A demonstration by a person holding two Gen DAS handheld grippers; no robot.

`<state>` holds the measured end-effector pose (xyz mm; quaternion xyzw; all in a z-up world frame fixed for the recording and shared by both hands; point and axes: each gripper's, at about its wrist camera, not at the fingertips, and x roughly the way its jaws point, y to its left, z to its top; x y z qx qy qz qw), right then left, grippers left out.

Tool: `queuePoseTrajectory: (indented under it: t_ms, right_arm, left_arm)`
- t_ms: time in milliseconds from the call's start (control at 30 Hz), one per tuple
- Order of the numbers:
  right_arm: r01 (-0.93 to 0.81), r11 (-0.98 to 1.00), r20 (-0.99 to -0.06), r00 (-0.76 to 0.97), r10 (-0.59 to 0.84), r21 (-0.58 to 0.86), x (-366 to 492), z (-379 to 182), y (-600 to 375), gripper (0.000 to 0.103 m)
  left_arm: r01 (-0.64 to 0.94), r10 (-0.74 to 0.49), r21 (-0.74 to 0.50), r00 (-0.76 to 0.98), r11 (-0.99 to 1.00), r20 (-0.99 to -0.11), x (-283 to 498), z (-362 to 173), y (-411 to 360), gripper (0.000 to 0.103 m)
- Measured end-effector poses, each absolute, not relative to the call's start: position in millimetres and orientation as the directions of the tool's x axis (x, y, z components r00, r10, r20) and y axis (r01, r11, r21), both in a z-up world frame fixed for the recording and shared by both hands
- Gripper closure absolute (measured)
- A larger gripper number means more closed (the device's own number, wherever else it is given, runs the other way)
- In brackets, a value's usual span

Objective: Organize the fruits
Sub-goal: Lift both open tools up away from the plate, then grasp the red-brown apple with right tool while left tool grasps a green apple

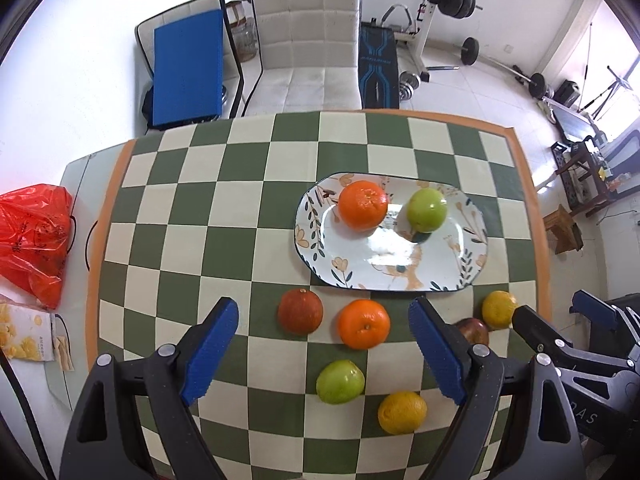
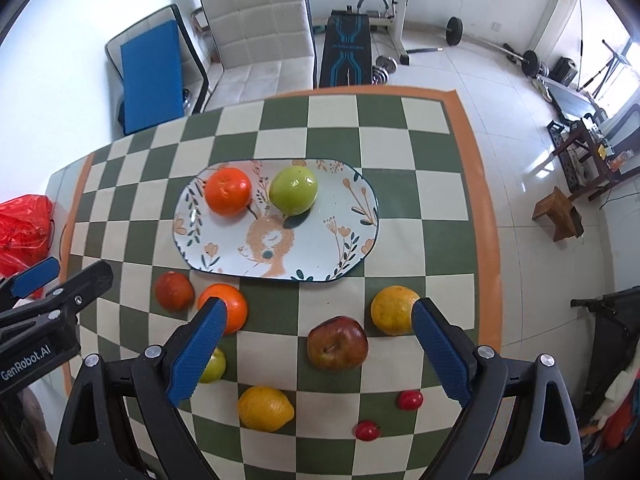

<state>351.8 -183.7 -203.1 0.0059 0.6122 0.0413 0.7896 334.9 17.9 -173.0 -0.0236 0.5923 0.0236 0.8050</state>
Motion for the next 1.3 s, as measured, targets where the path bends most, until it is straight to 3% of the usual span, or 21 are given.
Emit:
queuePoseTrajectory:
  t_ms: [367, 567, 633, 700, 933, 1100, 1200, 1300]
  right_arm:
    - [-0.047, 0.995, -0.934, 0.344, 0.097, 0.086, 298, -135, -189, 0.007]
    - [-0.014, 0.994, -0.93, 0.351, 0.105, 0.107, 287, -133, -198, 0.007]
    - [0.003, 0.993, -0.941, 0.321, 0.108, 0.115, 289, -149, -203, 0.007]
    - [0.029, 0.99, -0.954, 0.271, 0.127, 0.14, 294, -175, -211, 0.007]
    - [0.102, 0.978, -0.981, 0.087, 0.174, 0.183, 316, -289, -232, 0.007]
    - [0.083, 0.984, -0.987, 0.021, 0.159, 0.16, 330, -340, -226, 0.008]
    - [0.065, 0.987, -0.989, -0.013, 0.146, 0.144, 340, -365, -217, 0.012]
    - [0.03, 0.993, -0.991, -0.062, 0.12, 0.118, 346, -388, -208, 0.029]
  left_arm:
    - [-0.041, -0.019, -0.038, 0.38, 0.998, -0.925, 292, -120, 13, 0.016]
    - [-0.057, 0.0, -0.024, 0.396, 0.998, -0.918, 284, -120, 15, 0.016]
    - [-0.058, 0.026, 0.004, 0.378, 0.998, -0.926, 286, -132, 14, 0.015]
    - [-0.056, 0.043, 0.026, 0.342, 0.998, -0.939, 290, -150, 14, 0.003]
    - [-0.077, 0.083, 0.071, 0.157, 0.994, -0.984, 296, -231, 16, 0.003]
    - [-0.087, 0.087, 0.083, 0.036, 0.993, -0.996, 297, -281, 18, 0.003]
    - [-0.09, 0.074, 0.076, -0.028, 0.993, -0.997, 301, -305, 19, 0.003]
    - [-0.083, 0.052, 0.059, -0.077, 0.995, -0.996, 304, -324, 17, 0.003]
